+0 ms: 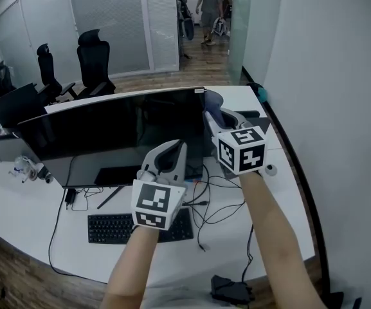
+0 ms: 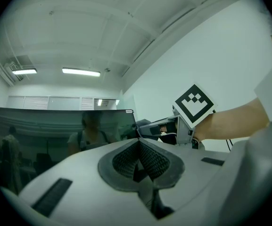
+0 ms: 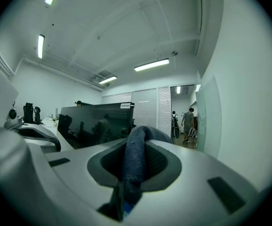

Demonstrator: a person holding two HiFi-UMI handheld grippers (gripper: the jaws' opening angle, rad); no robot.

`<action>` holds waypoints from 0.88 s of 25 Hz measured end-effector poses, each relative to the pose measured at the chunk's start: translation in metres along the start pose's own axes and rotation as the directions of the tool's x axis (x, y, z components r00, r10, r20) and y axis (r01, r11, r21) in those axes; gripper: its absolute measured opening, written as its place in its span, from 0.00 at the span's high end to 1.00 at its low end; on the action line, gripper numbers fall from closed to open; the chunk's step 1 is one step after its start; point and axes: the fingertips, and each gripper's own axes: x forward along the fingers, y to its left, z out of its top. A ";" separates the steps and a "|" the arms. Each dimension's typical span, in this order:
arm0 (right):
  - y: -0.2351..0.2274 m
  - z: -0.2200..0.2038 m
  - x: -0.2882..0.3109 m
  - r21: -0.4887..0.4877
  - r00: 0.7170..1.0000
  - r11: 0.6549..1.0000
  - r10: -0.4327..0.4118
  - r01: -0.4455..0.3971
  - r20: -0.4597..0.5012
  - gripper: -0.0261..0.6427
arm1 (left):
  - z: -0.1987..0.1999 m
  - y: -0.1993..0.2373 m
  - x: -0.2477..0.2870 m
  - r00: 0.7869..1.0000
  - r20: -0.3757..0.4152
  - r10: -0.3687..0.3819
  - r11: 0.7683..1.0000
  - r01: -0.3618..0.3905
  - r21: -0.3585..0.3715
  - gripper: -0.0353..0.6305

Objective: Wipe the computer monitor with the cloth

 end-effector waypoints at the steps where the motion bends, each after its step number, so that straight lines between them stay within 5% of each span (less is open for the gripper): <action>1: 0.000 -0.002 0.000 0.002 1.000 1.000 0.000 0.000 -0.003 0.86 | -0.001 -0.001 0.000 1.000 0.000 -0.001 1.000 0.001 0.000 0.94; 22: 0.005 -0.051 -0.002 0.040 0.997 0.999 0.002 0.001 -0.081 0.86 | -0.027 -0.014 0.002 0.998 -0.039 -0.046 0.999 0.047 0.001 0.94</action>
